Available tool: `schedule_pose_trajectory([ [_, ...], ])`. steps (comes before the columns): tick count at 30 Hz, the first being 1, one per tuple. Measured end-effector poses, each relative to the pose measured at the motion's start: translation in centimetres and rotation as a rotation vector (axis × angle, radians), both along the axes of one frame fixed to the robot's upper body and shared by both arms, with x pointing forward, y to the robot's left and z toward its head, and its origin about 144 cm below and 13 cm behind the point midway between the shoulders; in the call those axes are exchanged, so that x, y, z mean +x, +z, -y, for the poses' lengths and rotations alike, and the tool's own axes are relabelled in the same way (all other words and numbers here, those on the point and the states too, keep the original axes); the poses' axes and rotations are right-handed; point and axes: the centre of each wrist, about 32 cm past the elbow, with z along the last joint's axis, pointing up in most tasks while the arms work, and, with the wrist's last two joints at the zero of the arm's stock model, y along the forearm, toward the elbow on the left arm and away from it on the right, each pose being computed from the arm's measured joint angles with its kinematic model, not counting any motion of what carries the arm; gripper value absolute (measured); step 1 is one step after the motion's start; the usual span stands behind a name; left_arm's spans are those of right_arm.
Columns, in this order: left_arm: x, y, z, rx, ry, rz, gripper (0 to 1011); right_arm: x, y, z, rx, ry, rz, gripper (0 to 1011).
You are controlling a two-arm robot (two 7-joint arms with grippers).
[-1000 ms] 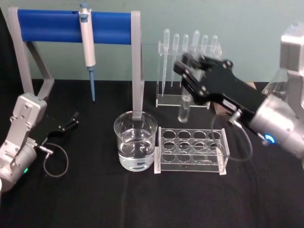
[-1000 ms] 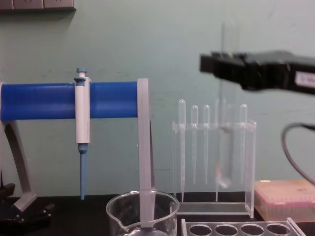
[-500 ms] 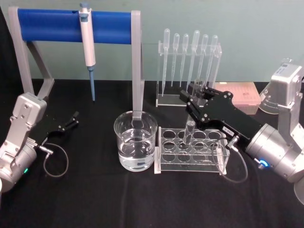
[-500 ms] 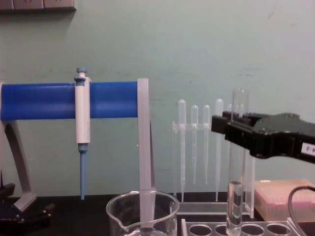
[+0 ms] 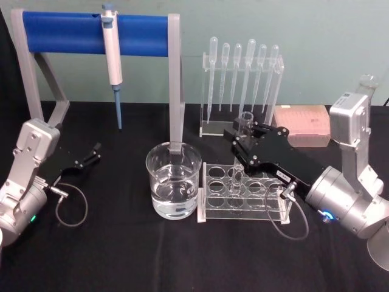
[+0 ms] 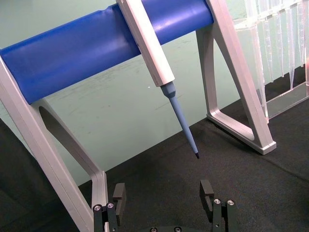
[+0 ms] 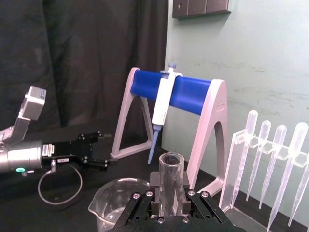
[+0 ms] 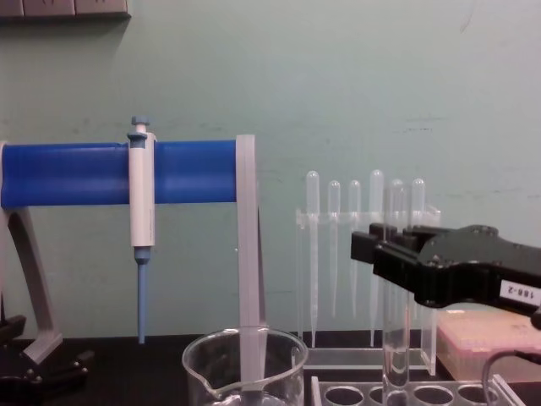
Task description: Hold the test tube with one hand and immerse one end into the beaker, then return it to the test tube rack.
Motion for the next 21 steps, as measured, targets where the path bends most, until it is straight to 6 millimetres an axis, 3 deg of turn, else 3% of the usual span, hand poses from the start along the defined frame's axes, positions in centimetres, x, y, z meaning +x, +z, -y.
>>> schedule_pose_trajectory([
  [21,0.0,0.0,0.0,0.0,0.0,0.0,1000,1.3,-2.0,-0.2,-0.08,0.014,-0.046,224],
])
